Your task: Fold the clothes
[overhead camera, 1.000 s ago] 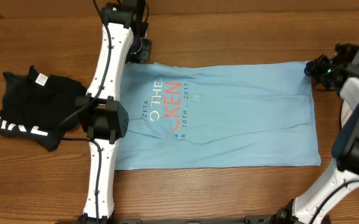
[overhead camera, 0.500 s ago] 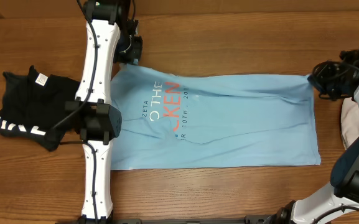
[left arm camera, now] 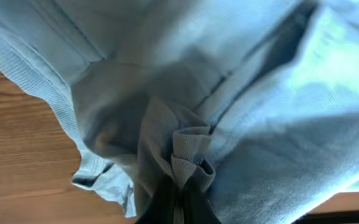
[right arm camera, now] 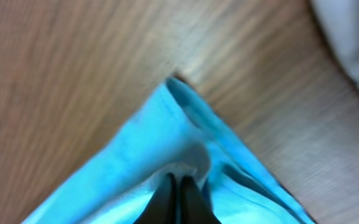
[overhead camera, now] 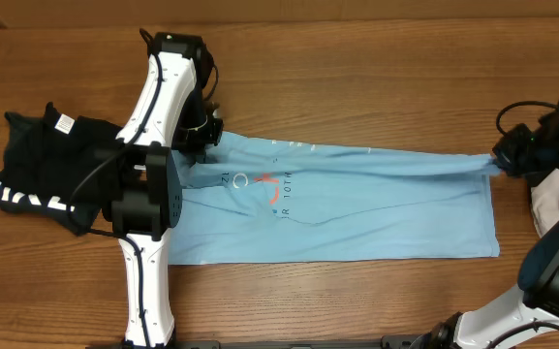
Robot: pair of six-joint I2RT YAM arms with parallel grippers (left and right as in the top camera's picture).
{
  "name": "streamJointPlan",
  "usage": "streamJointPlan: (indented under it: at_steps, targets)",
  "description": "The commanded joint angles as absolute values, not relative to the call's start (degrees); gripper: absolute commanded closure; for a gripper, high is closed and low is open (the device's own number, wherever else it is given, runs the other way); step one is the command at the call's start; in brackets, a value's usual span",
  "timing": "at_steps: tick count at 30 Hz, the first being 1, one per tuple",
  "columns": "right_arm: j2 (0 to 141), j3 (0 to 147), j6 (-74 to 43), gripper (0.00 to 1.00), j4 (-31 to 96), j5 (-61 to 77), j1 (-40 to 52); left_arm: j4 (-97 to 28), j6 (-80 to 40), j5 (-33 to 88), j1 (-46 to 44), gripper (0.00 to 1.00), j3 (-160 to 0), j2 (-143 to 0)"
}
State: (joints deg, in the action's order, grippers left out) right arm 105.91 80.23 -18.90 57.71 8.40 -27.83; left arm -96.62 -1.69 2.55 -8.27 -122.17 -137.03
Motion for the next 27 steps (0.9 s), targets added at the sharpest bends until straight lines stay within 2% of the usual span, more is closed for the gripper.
streamJointPlan:
  at_steps: [1, 7, 13, 19, 20, 21, 22, 24, 27]
  targets:
    - [104.2, 80.4, -22.8, 0.96, 59.3, -0.6, -29.3, -96.9, -1.3, 0.4, -7.6, 0.96, -120.6, -134.9]
    - [104.2, 80.4, -22.8, 0.96, 59.3, -0.4, -29.9, -96.9, -1.2, 0.6, -6.4, 0.96, -119.8, -133.0]
    - [104.2, 80.4, -22.7, 0.96, 61.5, -1.8, -29.9, -96.9, -1.4, 0.0, -6.3, 0.96, -110.4, -128.2]
    - [104.2, 80.4, -22.5, 0.96, 64.0, -3.3, -29.9, -96.9, -1.5, -0.5, -6.4, 0.96, -108.4, -128.2]
    - [104.2, 80.4, -22.5, 0.94, 64.4, -3.5, -29.9, -96.9, -1.5, -0.4, -6.4, 0.92, -108.4, -128.2]
    - [104.2, 80.4, -22.5, 0.78, 64.5, -3.4, -29.9, -96.9, -1.5, -0.4, -6.4, 0.75, -108.4, -128.2]
    - [104.2, 80.4, -22.5, 0.57, 64.7, -3.4, -29.9, -96.9, -1.5, -0.4, -6.4, 0.66, -108.4, -128.1]
    - [104.2, 80.8, -22.6, 0.48, 65.1, -3.1, -29.9, -96.9, -1.5, -0.5, -6.0, 0.6, -109.7, -127.9]
    - [104.2, 84.5, -22.4, 0.47, 68.1, -0.1, -30.7, -96.9, -2.8, -0.5, -4.6, 0.54, -112.8, -123.9]
